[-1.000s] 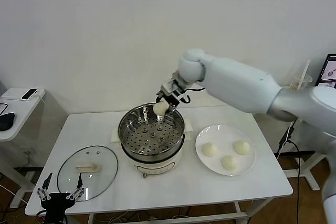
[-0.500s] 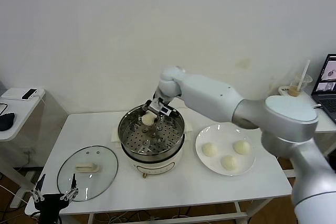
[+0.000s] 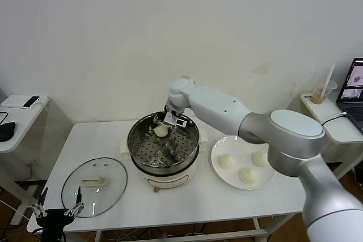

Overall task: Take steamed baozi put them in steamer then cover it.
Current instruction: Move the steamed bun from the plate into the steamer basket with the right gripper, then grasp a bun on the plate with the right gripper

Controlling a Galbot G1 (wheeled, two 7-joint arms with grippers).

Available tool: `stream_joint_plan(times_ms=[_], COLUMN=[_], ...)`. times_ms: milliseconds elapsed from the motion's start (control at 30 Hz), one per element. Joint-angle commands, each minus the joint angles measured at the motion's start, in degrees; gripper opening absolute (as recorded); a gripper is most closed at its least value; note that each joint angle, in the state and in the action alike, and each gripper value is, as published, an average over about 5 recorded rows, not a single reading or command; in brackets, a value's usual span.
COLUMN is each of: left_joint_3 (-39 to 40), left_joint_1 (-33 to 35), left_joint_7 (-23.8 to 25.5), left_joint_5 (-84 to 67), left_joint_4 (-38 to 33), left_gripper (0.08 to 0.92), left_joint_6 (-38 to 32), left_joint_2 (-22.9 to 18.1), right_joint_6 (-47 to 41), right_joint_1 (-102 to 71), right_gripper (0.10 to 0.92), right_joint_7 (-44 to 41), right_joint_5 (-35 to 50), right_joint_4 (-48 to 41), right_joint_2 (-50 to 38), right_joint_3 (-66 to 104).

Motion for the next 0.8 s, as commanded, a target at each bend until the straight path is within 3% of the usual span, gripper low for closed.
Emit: stream_joint_plan(times_ms=[33,200,333,533,800], left_joint_3=[-0.1,-0.1,0.0,-0.1,0.3], left_joint_1=[0.0,-0.1,0.1,0.2,-0.1], left_joint_7=[0.0,0.1,0.1,0.5,0.7], left_joint_5=[0.0,0.0,0.0,-0.1,-0.2], left_joint_4=[-0.1,-0.2,-0.2,-0.8,-1.1], left_gripper=[0.823,0.823,0.823,0.823,0.823], left_joint_6=[0.0,0.1,0.1,0.2,0.3], left_joint_2=[0.0,0.0,0.0,0.3,0.8], right_joint_6=[2.1,2.4,-1.6,-20.0,-41.5], right_joint_1=[-0.6,-0.2,2.3,9.4,14.5], right_gripper=[0.592,0.725,0.808,0.822,0.823], right_joint_7=[0.8,2.5,-0.8,-9.6,-11.5], right_joint_5=[-3.0,-2.7,7.3,25.5,35.4], right_joint_4=[-1.5,-1.0,2.5,16.6,35.2], right_joint_2=[0.8,0.4,-1.7,-11.2,-28.1], right_joint_3=[0.2,0.0,-1.6,-4.8,-4.2])
